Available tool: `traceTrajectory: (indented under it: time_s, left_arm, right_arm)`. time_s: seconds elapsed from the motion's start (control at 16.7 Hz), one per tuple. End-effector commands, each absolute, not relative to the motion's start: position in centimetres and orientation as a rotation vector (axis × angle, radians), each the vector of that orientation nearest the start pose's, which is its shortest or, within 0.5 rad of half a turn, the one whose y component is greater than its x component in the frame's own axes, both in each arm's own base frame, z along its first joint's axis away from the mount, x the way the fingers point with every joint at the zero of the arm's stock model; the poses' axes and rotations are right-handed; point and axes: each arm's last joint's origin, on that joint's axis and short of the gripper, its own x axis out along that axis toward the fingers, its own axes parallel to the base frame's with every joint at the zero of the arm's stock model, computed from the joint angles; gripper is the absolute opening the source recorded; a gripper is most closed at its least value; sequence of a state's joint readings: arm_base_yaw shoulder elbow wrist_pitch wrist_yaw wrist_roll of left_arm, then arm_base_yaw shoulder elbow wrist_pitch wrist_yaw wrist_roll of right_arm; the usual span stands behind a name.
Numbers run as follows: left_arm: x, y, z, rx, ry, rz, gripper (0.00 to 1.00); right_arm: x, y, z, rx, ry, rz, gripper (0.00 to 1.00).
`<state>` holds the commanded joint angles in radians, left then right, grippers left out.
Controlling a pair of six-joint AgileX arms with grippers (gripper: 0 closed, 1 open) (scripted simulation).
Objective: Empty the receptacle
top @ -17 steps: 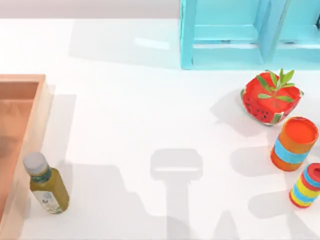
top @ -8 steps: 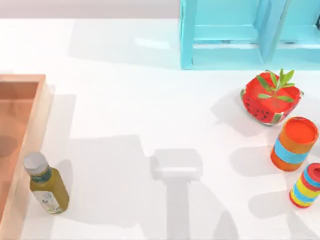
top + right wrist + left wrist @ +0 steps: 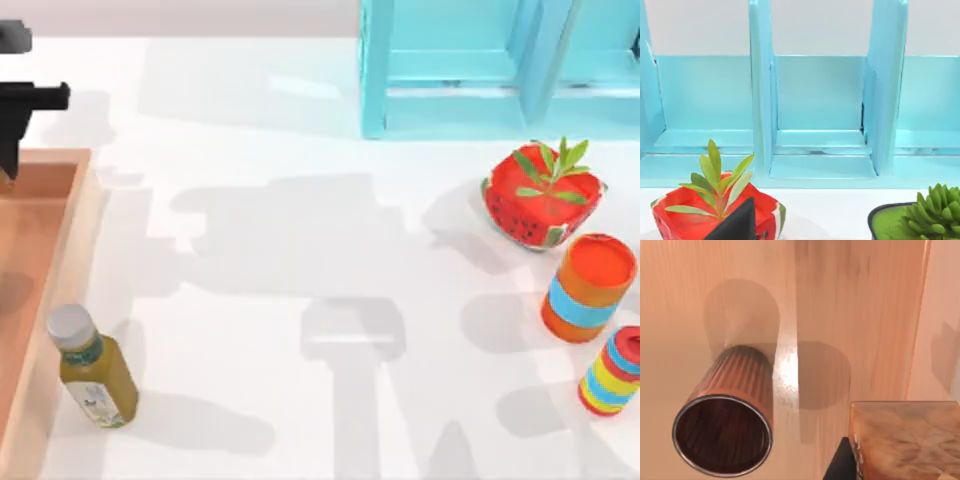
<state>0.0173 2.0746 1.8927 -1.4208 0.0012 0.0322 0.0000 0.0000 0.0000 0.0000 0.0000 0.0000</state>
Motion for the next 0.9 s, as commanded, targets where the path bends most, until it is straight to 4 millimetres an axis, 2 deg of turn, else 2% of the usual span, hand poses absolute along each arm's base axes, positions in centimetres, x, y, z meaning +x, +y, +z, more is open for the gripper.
traceTrajectory:
  time_s: [0.42, 0.54, 0.72, 0.9]
  left_arm:
    - [45.1, -6.9, 21.9, 0.014, 1.600, -0.010, 0.00]
    - [46.2, -10.2, 20.6, 0.014, 1.592, -0.010, 0.00]
    - [46.7, -15.8, 18.6, 0.016, 1.589, -0.010, 0.00]
    - [46.6, -19.1, 17.4, 0.014, 1.575, -0.014, 0.00]
  right_arm:
    - [10.6, -0.1, 16.0, 0.000, 0.000, 0.000, 1.00]
    - [10.6, -0.1, 16.0, 0.000, 0.000, 0.000, 1.00]
    - [10.6, -0.1, 16.0, 0.000, 0.000, 0.000, 1.00]
    - [10.6, -0.1, 16.0, 0.000, 0.000, 0.000, 1.00]
